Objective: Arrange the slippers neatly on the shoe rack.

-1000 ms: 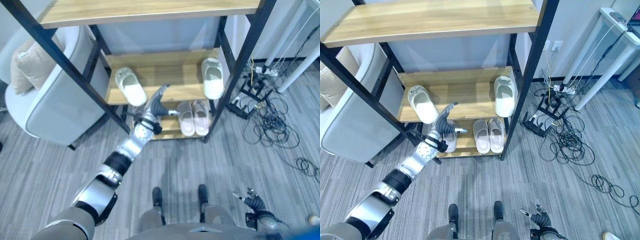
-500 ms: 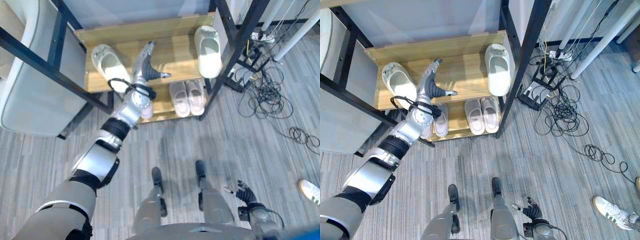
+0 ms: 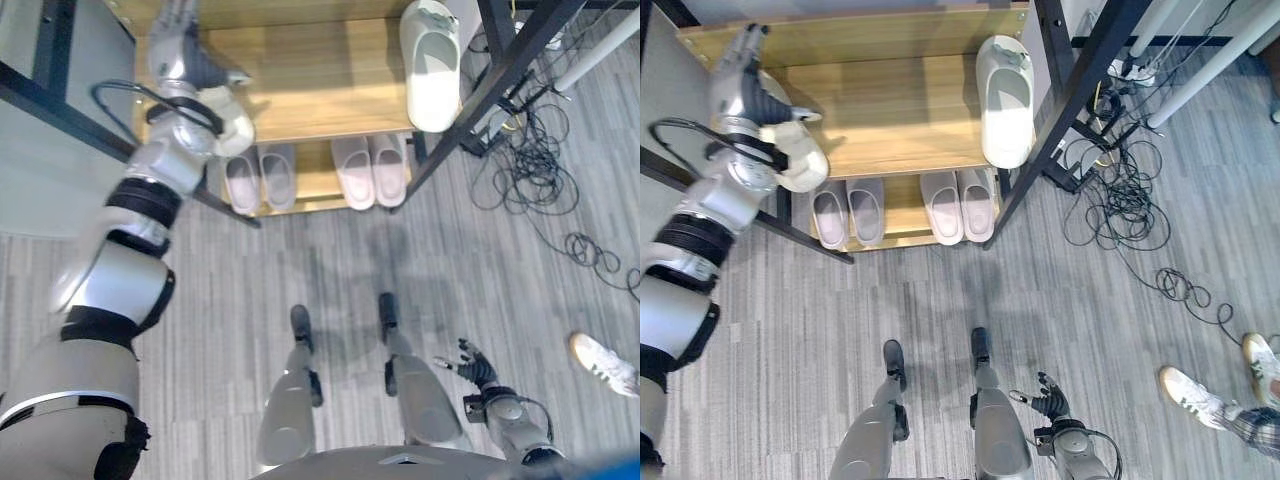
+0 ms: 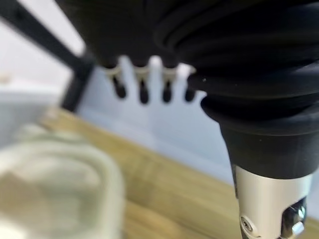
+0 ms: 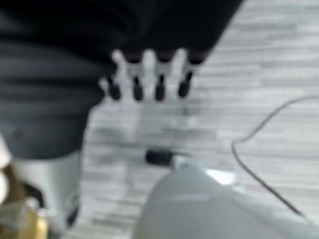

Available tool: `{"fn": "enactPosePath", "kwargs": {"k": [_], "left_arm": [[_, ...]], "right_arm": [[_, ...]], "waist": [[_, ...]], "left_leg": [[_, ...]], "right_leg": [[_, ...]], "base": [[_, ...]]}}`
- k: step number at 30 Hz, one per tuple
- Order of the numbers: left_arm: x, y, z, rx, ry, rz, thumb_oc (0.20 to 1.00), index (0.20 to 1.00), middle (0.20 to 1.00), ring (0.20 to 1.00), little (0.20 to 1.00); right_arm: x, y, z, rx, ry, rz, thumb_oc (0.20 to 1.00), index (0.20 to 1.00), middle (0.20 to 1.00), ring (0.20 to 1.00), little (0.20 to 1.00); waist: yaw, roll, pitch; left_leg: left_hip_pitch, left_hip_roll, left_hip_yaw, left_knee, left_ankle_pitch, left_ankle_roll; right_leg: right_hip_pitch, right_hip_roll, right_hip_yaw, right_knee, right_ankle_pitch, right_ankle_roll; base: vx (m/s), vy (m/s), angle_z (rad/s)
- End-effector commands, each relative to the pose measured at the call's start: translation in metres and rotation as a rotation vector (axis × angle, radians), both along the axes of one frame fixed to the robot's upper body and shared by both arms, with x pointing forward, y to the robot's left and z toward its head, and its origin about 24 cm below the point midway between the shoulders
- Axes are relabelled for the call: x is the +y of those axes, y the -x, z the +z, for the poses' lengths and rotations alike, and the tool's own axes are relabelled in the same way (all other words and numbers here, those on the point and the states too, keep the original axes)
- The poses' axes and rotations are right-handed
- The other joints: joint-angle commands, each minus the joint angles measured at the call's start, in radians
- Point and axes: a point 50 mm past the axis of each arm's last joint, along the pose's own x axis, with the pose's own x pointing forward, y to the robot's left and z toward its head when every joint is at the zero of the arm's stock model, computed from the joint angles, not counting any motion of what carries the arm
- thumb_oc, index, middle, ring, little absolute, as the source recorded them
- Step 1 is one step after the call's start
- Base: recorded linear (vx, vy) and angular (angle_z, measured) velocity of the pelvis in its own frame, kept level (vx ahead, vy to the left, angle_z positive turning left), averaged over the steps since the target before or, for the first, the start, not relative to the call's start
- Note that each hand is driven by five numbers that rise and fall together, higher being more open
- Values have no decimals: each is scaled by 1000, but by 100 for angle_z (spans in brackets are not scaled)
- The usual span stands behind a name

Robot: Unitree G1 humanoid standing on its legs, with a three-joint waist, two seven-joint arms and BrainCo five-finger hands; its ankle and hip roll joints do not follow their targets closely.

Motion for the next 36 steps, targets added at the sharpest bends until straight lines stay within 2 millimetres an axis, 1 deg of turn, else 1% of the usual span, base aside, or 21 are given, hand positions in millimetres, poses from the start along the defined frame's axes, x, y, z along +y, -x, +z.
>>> {"fn": "enactPosePath", "kwargs": {"k": [1, 3, 4, 5, 8, 9, 10, 15, 16, 19, 20, 21, 22, 23, 24, 26, 28, 30, 34, 35, 36], "left_arm": [[10, 14, 58, -187, -12, 45, 1000, 1000, 1000, 1000, 1000], [16, 17, 67, -191, -15, 71, 1000, 1000, 1000, 1000, 1000], [16, 17, 68, -192, -16, 70, 1000, 1000, 1000, 1000, 1000], [20, 17, 69, -185, -15, 89, 1000, 1000, 1000, 1000, 1000], [24, 20, 78, -200, -26, 107, 1000, 1000, 1000, 1000, 1000], [24, 20, 77, -195, -25, 111, 1000, 1000, 1000, 1000, 1000], [23, 18, 78, -187, -21, 106, 1000, 1000, 1000, 1000, 1000], [22, 17, 79, -180, 7, 97, 1000, 1000, 1000, 1000, 1000], [21, 16, 83, -170, 18, 98, 1000, 1000, 1000, 1000, 1000], [20, 16, 90, -172, 28, 104, 1000, 1000, 1000, 1000, 1000], [13, 18, 102, -202, 34, 98, 1000, 1000, 1000, 1000, 1000], [13, 18, 103, -203, 34, 98, 1000, 1000, 1000, 1000, 1000], [17, 18, 102, -195, 40, 112, 1000, 1000, 1000, 1000, 1000], [35, 18, 91, -122, 64, 200, 1000, 1000, 1000, 1000, 1000], [35, 18, 91, -123, 64, 200, 1000, 1000, 1000, 1000, 1000], [43, 18, 90, -72, 89, 249, 1000, 1000, 1000, 1000, 1000], [43, 20, 97, -72, 118, 262, 1000, 1000, 1000, 1000, 1000], [39, 21, 103, -71, 92, 280, 1000, 1000, 1000, 1000, 1000], [35, 17, 100, -20, 7, 330, 1000, 1000, 1000, 1000, 1000], [33, 17, 101, -18, -11, 336, 887, 887, 887, 887, 887], [32, 16, 100, -15, -16, 336, 573, 573, 573, 573, 573]], "right_arm": [[5, -10, 6, -55, -21, 15, 1000, 1000, 1000, 1000, 1000], [5, -12, 8, -62, -25, 26, 1000, 1000, 1000, 1000, 1000], [6, -12, 8, -62, -26, 26, 1000, 1000, 1000, 1000, 1000], [6, -14, 9, -71, -29, 31, 1000, 1000, 1000, 1000, 1000], [8, -19, 14, -103, -37, 44, 1000, 1000, 1000, 1000, 1000], [7, -17, 12, -92, -39, 38, 1000, 1000, 1000, 1000, 1000], [1, -18, 12, -85, -29, 27, 1000, 1000, 1000, 1000, 1000], [-3, -27, 16, -104, -28, 18, 1000, 1000, 1000, 1000, 1000], [-7, -32, 20, -122, -16, 14, 1000, 1000, 1000, 1000, 1000], [-8, -34, 21, -125, -9, 14, 1000, 1000, 1000, 1000, 1000], [-9, -31, 17, -98, -3, 17, 1000, 1000, 1000, 1000, 1000], [-9, -31, 17, -98, -3, 17, 1000, 1000, 1000, 1000, 1000], [-7, -27, 14, -80, -3, 22, 1000, 1000, 1000, 1000, 1000], [-5, -25, 11, -61, 12, 31, 1000, 1000, 1000, 1000, 1000], [-5, -26, 11, -62, 11, 31, 1000, 1000, 1000, 1000, 1000], [-7, -28, 11, -49, 37, 41, 1000, 1000, 1000, 1000, 1000], [-7, -34, 12, -44, 53, 45, 1000, 1000, 1000, 1000, 1000], [-6, -38, 13, -44, 57, 49, 1000, 1000, 1000, 1000, 1000], [-2, -44, 15, -56, 68, 73, 1000, 1000, 1000, 1000, 1000], [-2, -46, 17, -64, 70, 77, 1000, 1000, 1000, 1000, 1000], [-2, -47, 17, -70, 70, 78, 1000, 1000, 1000, 1000, 1000]], "waist": [[4, -57, 7], [3, -64, 11], [3, -65, 10], [1, -68, 11], [1, -72, 15], [2, -74, 17], [1, -74, 19], [2, -76, 23], [0, -76, 24], [-2, -77, 24], [8, -72, 29], [7, -72, 26], [4, -73, 24], [-3, -76, 23], [-4, -77, 21], [-10, -80, 17], [-11, -82, 15], [-15, -83, 10], [-17, -88, 6], [-18, -90, 6], [-19, -92, 7]], "left_leg": [[-90, -27, -19, 119, -119, -11], [-109, -28, -19, 124, -117, -13], [-111, -28, -19, 125, -117, -13], [-116, -27, -18, 125, -116, -14], [-129, -27, -23, 127, -114, -14], [-133, -27, -24, 128, -114, -14], [-135, -27, -23, 129, -114, -14], [-144, -30, -26, 130, -114, -14], [-150, -28, -28, 127, -112, -14], [-157, -28, -29, 124, -108, -14], [-164, -28, -35, 127, -109, -14], [-167, -28, -36, 126, -105, -13], [-168, -27, -35, 122, -103, -13], [-164, -25, -33, 121, -106, -13], [-167, -26, -33, 120, -102, -13], [-175, -26, -33, 123, -102, -12], [-179, -26, -34, 124, -102, -12], [-187, -25, -33, 123, -99, -13], [-192, -24, -36, 119, -98, -12], [-193, -25, -37, 119, -98, -11], [-195, -25, -37, 118, -98, -11]], "right_leg": [[25, -75, -6, 37, -62, 113], [12, -75, -13, 33, -54, 115], [10, -75, -14, 33, -54, 115], [7, -75, -15, 31, -50, 117], [-1, -74, -17, 30, -44, 118], [-3, -75, -19, 30, -45, 118], [-4, -75, -22, 30, -45, 118], [-10, -75, -24, 30, -46, 118], [-19, -75, -24, 28, -43, 120], [-27, -74, -26, 26, -39, 122], [-24, -72, -33, 22, -41, 124], [-28, -73, -33, 22, -39, 124], [-31, -73, -34, 22, -38, 124], [-30, -70, -32, 20, -37, 126], [-33, -71, -32, 20, -35, 126], [-38, -69, -31, 18, -34, 127], [-41, -69, -33, 15, -33, 126], [-47, -68, -35, 14, -29, 126], [-54, -67, -35, 14, -28, 125], [-56, -67, -35, 14, -27, 125], [-58, -67, -35, 15, -27, 124]], "base": [[0, 0, 0], [-18, -5, 12], [-17, 7, 11], [0, 0, 0], [0, 0, 0], [-13, -13, 4], [-11, -9, 3], [0, 0, 0], [0, 0, 0], [0, 0, 0], [4, -29, 4], [9, -29, 5], [23, 21, 9], [24, 21, 9], [21, 19, 4], [12, 1, -6], [9, 5, -3], [0, 0, 0], [0, 0, 0], [0, 0, 0], [-2, 2, 3]]}}
